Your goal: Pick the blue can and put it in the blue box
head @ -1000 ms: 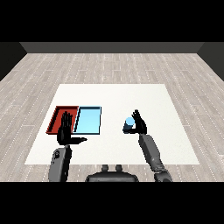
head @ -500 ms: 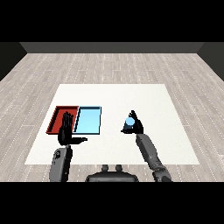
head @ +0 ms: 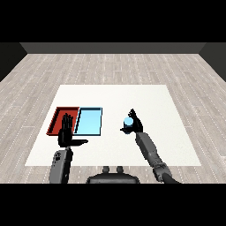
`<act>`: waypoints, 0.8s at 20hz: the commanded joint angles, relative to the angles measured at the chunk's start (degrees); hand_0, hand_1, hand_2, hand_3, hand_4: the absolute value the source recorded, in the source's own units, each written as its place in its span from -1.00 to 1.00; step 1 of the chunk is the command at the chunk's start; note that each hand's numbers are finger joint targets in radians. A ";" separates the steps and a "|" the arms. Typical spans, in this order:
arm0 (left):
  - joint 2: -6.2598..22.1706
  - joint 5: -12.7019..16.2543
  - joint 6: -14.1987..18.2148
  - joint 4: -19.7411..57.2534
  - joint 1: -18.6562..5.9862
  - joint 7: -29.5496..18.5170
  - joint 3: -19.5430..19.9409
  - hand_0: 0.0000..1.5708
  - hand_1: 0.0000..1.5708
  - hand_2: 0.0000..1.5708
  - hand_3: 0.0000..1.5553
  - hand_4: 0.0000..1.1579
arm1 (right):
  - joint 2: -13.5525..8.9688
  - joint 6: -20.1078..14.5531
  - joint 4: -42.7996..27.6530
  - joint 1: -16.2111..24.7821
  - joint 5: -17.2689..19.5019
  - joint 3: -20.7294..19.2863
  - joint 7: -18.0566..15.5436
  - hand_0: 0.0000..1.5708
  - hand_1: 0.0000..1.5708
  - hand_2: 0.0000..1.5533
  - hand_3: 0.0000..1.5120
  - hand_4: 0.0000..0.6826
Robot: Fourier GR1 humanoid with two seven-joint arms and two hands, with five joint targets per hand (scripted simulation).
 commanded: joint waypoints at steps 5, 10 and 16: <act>-0.08 0.07 2.40 -7.62 0.74 6.47 -0.92 -1.00 -1.00 -1.00 -1.00 -1.00 | -0.29 -7.86 3.95 -2.18 4.30 0.13 1.71 0.98 0.98 0.91 0.91 0.89; 1.15 1.23 -1.31 -1.12 0.04 1.22 0.70 -1.00 -1.00 -1.00 -1.00 -1.00 | 0.27 -11.97 4.53 -5.82 1.60 4.14 4.09 0.99 0.99 0.92 0.91 0.99; -0.15 1.31 -0.34 1.45 -3.52 3.06 -0.18 -1.00 -1.00 -1.00 -1.00 -1.00 | -1.81 -8.09 -9.21 4.16 6.04 3.57 4.55 0.94 0.94 0.89 0.88 0.93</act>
